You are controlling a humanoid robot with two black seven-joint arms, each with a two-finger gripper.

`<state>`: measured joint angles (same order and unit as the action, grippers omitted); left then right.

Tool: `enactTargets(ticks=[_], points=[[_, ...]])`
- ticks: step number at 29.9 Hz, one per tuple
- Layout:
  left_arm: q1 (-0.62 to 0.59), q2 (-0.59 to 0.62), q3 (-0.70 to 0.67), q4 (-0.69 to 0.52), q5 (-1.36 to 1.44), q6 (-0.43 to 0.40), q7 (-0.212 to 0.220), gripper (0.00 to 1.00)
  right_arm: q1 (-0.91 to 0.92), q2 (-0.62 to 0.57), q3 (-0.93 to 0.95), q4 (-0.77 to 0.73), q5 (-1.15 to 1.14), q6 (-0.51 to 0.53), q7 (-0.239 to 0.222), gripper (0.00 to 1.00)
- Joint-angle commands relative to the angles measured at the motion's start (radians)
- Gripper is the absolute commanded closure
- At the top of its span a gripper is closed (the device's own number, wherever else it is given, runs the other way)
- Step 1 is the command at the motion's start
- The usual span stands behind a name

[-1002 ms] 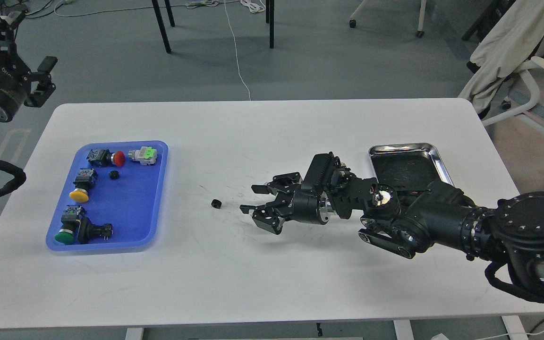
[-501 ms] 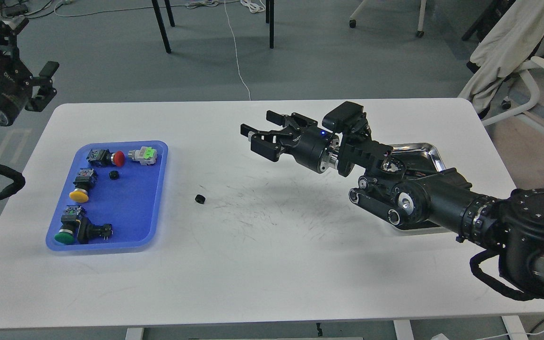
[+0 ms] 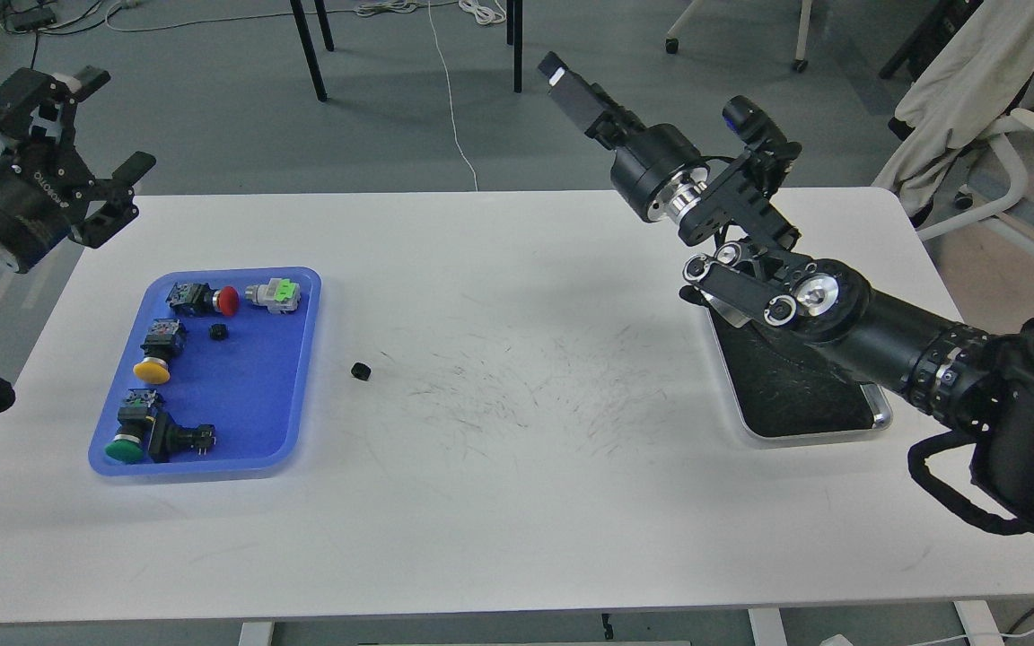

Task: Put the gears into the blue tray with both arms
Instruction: 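Raise the right arm away from the table toward its rest pose, then reach the left gripper from the blue tray toward the black part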

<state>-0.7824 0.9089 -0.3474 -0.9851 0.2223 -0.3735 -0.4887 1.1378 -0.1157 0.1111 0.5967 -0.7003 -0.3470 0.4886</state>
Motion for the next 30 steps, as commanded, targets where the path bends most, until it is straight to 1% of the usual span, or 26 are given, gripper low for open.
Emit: enactTargets(ticks=[1,5,10,14,17,22,26,30], points=[[0.005,0.008,0.010,-0.036,0.049,0.019,0.000,0.02,0.002,-0.073,0.025,0.014,0.080,0.000,0.000,0.08],[0.008,0.013,0.011,-0.073,0.162,0.030,0.000,0.03,0.000,-0.168,0.067,0.047,0.183,0.005,0.000,0.08],[0.032,0.044,0.011,-0.133,0.277,0.045,0.000,0.04,-0.001,-0.254,0.079,0.057,0.330,0.032,0.000,0.07],[0.058,0.045,0.011,-0.193,0.402,0.068,0.000,0.07,-0.021,-0.331,0.079,0.055,0.491,0.072,0.000,0.05],[0.089,0.044,0.016,-0.237,0.509,0.102,0.000,0.07,-0.065,-0.347,0.087,0.057,0.544,0.082,0.000,0.05],[0.101,0.025,0.027,-0.299,0.675,0.134,0.000,0.10,-0.114,-0.397,0.101,0.058,0.617,0.098,0.000,0.05],[0.098,0.004,0.061,-0.300,0.813,0.163,0.000,0.11,-0.148,-0.421,0.136,0.055,0.651,0.120,0.000,0.05],[0.097,-0.047,0.073,-0.300,0.885,0.195,0.000,0.11,-0.196,-0.429,0.188,0.057,0.654,0.131,0.000,0.05]])
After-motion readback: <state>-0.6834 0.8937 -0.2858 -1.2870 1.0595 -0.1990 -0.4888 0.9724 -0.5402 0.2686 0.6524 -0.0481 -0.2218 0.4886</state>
